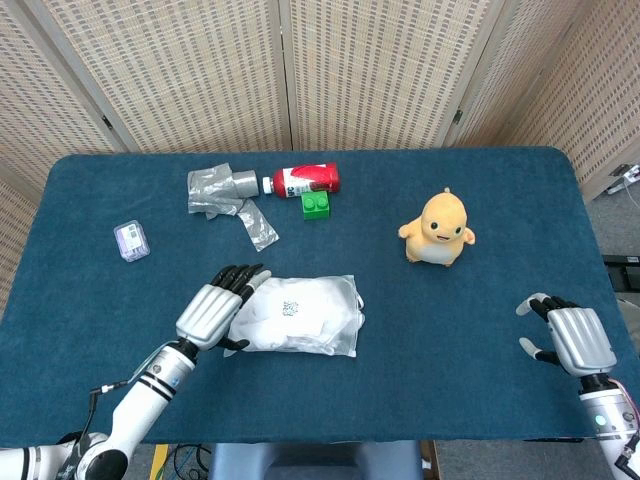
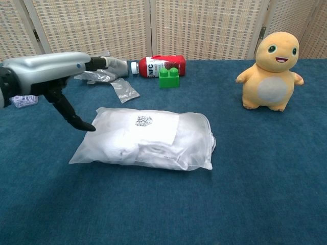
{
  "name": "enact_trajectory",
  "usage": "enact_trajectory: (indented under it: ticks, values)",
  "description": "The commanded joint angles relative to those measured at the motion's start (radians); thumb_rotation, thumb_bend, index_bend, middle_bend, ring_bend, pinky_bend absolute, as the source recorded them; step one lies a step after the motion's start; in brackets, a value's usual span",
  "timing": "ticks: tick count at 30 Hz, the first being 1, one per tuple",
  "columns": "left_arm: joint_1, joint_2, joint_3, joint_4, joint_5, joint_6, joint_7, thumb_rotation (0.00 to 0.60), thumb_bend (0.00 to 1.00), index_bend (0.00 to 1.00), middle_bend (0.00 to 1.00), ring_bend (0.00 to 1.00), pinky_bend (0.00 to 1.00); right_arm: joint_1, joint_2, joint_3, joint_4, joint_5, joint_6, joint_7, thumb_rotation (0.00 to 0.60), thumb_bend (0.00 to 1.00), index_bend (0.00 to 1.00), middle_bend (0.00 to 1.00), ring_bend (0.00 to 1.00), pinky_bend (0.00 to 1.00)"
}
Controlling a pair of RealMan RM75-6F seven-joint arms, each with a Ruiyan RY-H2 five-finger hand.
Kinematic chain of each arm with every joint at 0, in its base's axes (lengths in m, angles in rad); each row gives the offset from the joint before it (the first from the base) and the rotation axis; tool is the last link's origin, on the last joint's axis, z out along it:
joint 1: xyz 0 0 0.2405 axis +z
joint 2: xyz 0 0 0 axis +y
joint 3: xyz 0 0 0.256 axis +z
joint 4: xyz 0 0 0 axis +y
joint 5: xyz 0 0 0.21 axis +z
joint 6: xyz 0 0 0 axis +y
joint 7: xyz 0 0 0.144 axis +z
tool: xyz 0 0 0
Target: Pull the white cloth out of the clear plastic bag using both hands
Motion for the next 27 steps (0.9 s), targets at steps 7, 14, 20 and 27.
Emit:
enact_trajectory:
  ticks: [7,14,20,27]
  values:
    - [-0.142,-0.076,0.001,0.062,-0.23,-0.043,0.125,0.6,0.0,0.0,0.0,0.0,0.0,0.004,-0.004,-0.004,0.0,-0.003,-0.009,-0.005,0.6,0.17,0.43,0.37,0.38,0.52]
    - [-0.229,-0.1,0.02,0.098,-0.389,-0.049,0.185,0.6,0.0,0.0,0.0,0.0,0.0,0.008,-0.005,-0.004,0.0,0.001,-0.017,-0.007,0.6,0.17,0.43,0.37,0.38,0.52]
    - [-0.289,-0.119,0.038,0.133,-0.472,-0.049,0.204,0.6,0.0,0.0,0.0,0.0,0.0,0.009,-0.007,-0.007,0.001,0.002,-0.023,-0.008,0.6,0.17,0.43,0.37,0.38,0.52]
    - [-0.353,-0.132,0.058,0.163,-0.566,-0.051,0.226,0.6,0.0,0.0,0.0,0.0,0.0,0.011,-0.011,-0.009,0.005,0.003,-0.028,-0.005,0.6,0.17,0.43,0.37,0.38,0.52]
